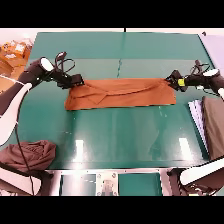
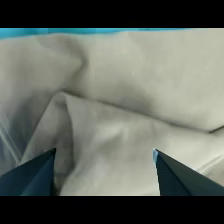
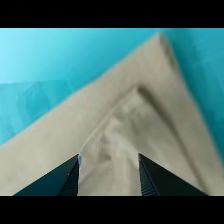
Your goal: Fold the shirts.
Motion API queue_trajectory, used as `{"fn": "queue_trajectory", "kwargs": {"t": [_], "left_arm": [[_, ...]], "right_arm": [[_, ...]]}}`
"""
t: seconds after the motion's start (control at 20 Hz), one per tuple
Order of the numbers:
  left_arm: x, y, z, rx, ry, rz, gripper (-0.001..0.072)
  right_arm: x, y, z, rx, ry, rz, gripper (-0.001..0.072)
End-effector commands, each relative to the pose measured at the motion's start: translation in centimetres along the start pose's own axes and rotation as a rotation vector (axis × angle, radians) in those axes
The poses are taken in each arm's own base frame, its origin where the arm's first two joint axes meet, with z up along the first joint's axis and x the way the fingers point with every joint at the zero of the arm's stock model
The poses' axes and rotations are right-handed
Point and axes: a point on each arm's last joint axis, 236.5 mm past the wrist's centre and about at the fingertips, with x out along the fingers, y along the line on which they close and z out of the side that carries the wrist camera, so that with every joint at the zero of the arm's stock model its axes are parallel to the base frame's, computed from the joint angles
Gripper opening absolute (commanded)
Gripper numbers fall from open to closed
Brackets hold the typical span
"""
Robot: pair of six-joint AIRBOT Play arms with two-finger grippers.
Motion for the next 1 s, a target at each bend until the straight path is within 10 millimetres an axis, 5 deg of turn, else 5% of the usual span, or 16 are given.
{"fn": "queue_trajectory", "kwargs": {"t": [0.0,0.2,0.25,0.4,0.75,0.8,0.85,0.95], "left_arm": [[-1.6,-0.5,2.2,0.04,-0.032,0.014,0.0685],[-4.4,-2.4,3.2,0.084,-0.011,-0.009,0.0685],[-4.8,-2.8,3.4,0.089,-0.01,-0.014,0.0685],[-5.3,-3.3,3.8,0.094,-0.017,-0.025,0.0685],[-5.3,-3.4,3.8,0.093,-0.018,-0.029,0.0684],[-5.3,-3.4,3.8,0.093,-0.017,-0.031,0.0682],[-5.3,-3.4,3.8,0.093,-0.017,-0.03,0.0569],[-5.3,-3.4,3.8,0.094,-0.017,-0.031,0.0229]], "right_arm": [[-2.7,-1.1,0.7,-0.027,0.068,0.001,0.0429],[-4.9,-5.7,1.5,-0.077,0.089,-0.04,0.0473],[-4.7,-6.7,1.1,-0.09,0.113,-0.039,0.0539],[-2.5,-8.3,-0.7,-0.158,0.208,-0.015,0.0539],[3.0,-4.6,-3.7,-0.235,0.383,0.115,0.0535],[3.5,-4.0,-4.4,-0.248,0.404,0.12,0.0486],[3.8,-3.4,-5.0,-0.26,0.42,0.123,0.0412],[3.8,-3.0,-5.5,-0.267,0.437,0.129,0.0247]]}}
